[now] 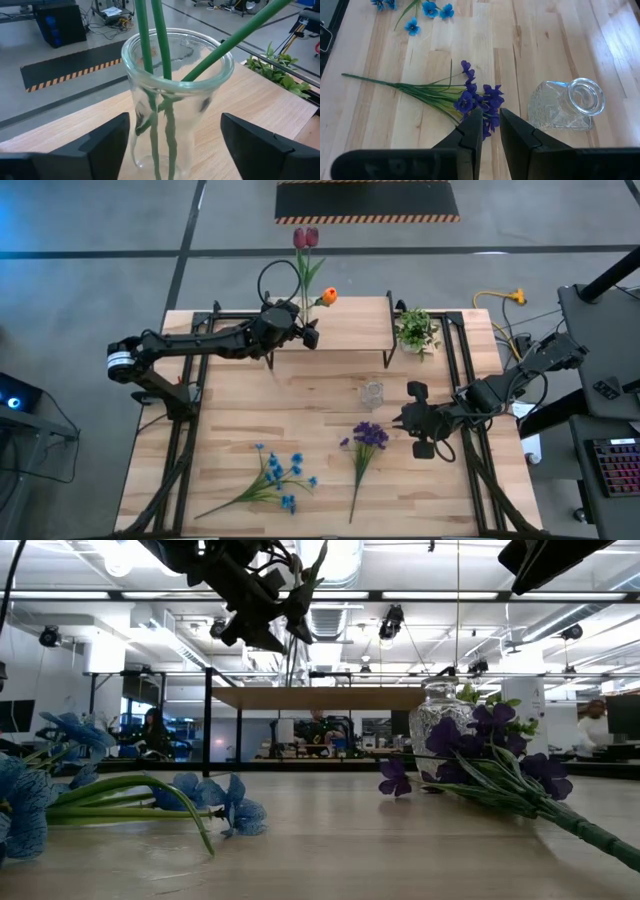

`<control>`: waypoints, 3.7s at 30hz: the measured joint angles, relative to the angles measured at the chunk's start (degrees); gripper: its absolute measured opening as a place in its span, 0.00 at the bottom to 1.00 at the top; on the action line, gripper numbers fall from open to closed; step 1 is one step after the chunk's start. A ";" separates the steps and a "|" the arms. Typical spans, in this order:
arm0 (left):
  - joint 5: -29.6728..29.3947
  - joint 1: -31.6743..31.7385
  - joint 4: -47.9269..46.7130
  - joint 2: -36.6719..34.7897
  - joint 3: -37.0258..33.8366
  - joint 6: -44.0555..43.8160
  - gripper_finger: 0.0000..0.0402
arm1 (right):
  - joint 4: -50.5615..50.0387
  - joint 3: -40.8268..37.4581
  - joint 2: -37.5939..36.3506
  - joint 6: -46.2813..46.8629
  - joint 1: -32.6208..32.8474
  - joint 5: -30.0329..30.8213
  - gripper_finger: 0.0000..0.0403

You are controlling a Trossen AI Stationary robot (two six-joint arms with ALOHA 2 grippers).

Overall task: Pick and place flowers into a vace then onto a shelf
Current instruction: Put the left transparent vase with the tulips on the shelf, then put the blue flowers into the transparent vase

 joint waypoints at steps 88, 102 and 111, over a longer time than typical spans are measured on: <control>28.73 -68.76 -52.57 17.12 12.57 -59.73 0.93 | 3.68 0.00 -0.01 -0.20 0.00 -1.86 0.14; 25.79 -69.26 -52.32 18.47 7.84 -60.03 0.93 | 3.82 0.00 0.00 -0.14 0.00 -1.86 0.14; 29.07 -69.28 -45.37 18.78 2.69 -60.00 0.93 | 3.78 0.00 0.00 0.02 0.00 -1.86 0.14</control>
